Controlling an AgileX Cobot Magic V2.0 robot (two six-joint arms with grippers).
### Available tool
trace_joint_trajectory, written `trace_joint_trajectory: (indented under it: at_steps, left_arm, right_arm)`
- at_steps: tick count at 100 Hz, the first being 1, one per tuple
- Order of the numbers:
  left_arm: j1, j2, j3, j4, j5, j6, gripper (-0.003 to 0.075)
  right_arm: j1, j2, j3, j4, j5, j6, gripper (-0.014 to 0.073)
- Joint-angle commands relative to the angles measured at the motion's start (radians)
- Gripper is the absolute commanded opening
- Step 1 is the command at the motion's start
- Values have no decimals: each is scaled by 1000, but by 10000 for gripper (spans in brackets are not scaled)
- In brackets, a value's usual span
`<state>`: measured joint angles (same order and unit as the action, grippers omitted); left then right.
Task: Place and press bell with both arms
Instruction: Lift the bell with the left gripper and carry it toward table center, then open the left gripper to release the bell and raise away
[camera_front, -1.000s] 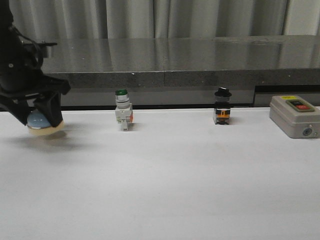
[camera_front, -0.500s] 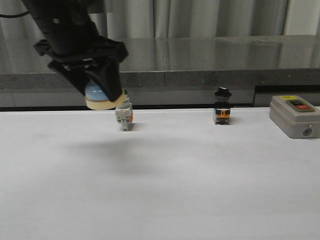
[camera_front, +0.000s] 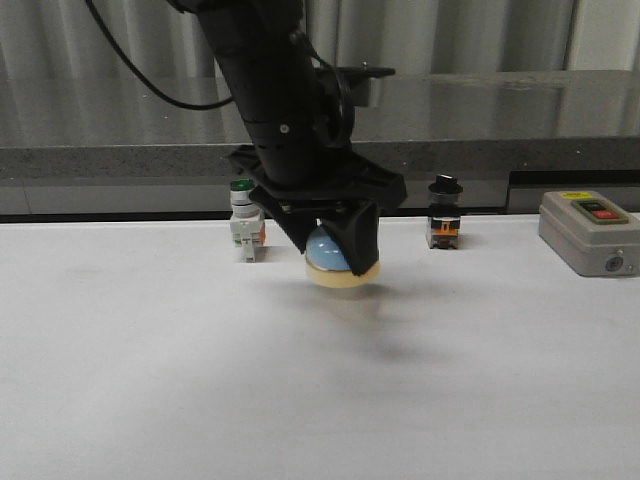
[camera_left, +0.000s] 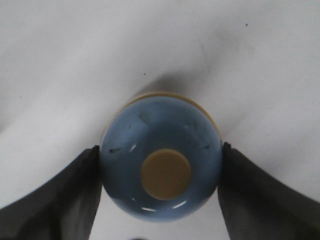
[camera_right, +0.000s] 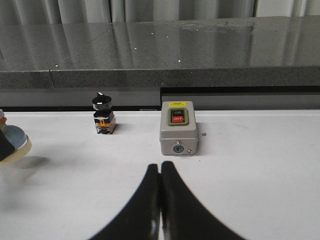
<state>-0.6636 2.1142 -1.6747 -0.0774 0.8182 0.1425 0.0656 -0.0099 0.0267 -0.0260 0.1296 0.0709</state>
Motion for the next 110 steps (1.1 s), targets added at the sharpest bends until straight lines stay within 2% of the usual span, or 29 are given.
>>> trace_joint_trajectory:
  at_steps: [1,25,32,42,54,64,92,110]
  left_arm:
    - [-6,-27,-48,-4,-4,-1,199]
    - [-6,11,-47,7,25,1,205]
    - [-6,13,-47,7,30,1,232]
    - [-6,13,-48,7,34,1,347]
    - [-6,13,-51,7,34,1,571]
    - [-6,11,-67,7,52,1,677]
    - [-6,-52,-115,7,90,-16,683]
    - [8,-136,-115,70,89,-64,683]
  right_arm:
    - [-7,-15,-14,-7,-92,-2,-69]
    - [-7,-15,-14,-7,-92,-2,-69]
    - [-7,-15,-14,-7,-92,-2,-69]
    - [-7,-15,-14,-7,-92,-2,-69]
    - [-7,-15,-14,-7,-92,-2,-69]
    - [-7,-15,-14,-7,-92,-2,-69]
    - [-7,-15,-14,-7,-92,-2,-69]
    - [-7,-15,-14,-7,-92,-2,-69]
